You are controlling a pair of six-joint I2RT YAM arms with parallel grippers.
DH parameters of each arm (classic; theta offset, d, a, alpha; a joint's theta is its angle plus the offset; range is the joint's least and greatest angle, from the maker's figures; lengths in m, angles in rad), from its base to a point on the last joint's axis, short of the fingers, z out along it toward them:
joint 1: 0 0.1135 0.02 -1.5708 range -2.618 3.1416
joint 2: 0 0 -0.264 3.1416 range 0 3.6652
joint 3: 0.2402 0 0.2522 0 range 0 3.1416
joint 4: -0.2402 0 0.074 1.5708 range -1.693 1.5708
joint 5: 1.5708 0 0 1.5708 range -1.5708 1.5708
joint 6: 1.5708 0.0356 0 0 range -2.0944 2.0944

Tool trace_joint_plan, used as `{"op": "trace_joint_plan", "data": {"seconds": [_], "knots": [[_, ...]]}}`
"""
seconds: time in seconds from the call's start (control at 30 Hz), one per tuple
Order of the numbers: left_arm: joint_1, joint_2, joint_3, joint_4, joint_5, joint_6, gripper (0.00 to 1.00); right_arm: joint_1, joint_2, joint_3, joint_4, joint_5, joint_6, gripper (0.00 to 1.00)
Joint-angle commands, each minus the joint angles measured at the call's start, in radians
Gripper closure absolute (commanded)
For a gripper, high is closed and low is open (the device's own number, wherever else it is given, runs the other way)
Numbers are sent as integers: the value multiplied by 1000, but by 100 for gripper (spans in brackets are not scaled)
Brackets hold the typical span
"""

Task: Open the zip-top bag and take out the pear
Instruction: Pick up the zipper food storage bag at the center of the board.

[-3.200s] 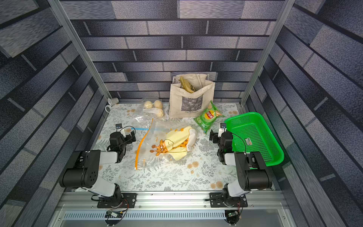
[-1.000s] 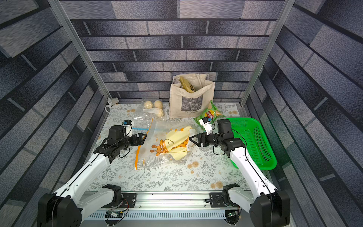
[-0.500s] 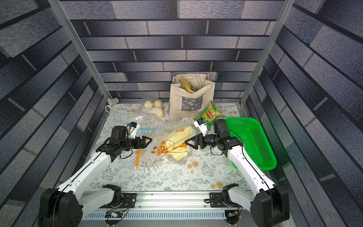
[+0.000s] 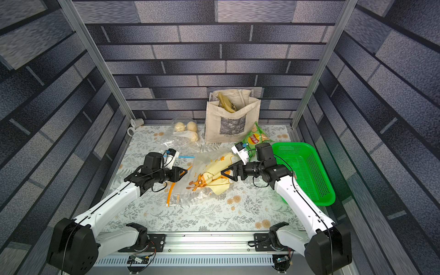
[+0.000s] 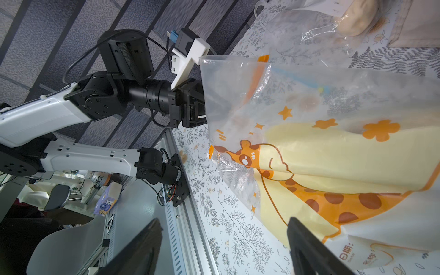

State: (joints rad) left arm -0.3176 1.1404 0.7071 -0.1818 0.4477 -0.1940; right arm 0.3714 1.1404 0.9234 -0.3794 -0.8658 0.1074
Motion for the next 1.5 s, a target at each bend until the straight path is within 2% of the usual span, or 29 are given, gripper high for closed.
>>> {"op": "trace_joint_plan", "data": {"seconds": [0.0,0.1,0.23,0.27,0.3,0.33,0.4,0.43,0.47,0.5,0.67,0.73,0.83,0.93,1.2,1.33,1.43,1.47], "knots": [[2,-49,30,82,5,13,84,7,19,36,28,13,-2,16],[2,-48,54,66,19,28,100,7,31,46,33,21,1,16],[3,-42,91,11,31,38,100,7,43,64,29,14,-1,16],[4,-46,97,-10,6,34,92,7,44,68,24,14,-8,16],[11,-57,100,-29,-24,29,76,6,44,71,18,14,-15,16],[29,-67,98,-46,-25,28,48,7,45,73,10,11,-22,15],[135,-97,96,-89,52,15,1,7,47,78,-5,3,-34,14],[203,-99,91,-88,143,6,0,7,48,79,-6,-6,-37,10],[273,-93,86,-73,245,-9,0,8,50,80,-7,-13,-40,10],[312,-80,89,-60,283,-30,0,7,54,85,-12,-16,-45,10],[331,25,142,-123,297,48,0,6,95,134,-84,-39,-93,10],[338,68,131,-106,337,48,0,8,105,178,-98,-48,-106,10],[328,120,93,-46,416,24,0,8,119,198,-110,-56,-122,10],[288,150,94,-97,346,56,1,7,135,207,-104,-72,-122,11],[227,153,63,-39,441,40,14,7,172,212,-85,-89,-131,13],[201,162,55,10,527,27,27,7,203,235,-99,-88,-157,14],[195,165,64,13,561,24,49,6,222,271,-115,-89,-179,16],[191,163,68,12,565,25,53,6,225,287,-123,-84,-188,16]]}}
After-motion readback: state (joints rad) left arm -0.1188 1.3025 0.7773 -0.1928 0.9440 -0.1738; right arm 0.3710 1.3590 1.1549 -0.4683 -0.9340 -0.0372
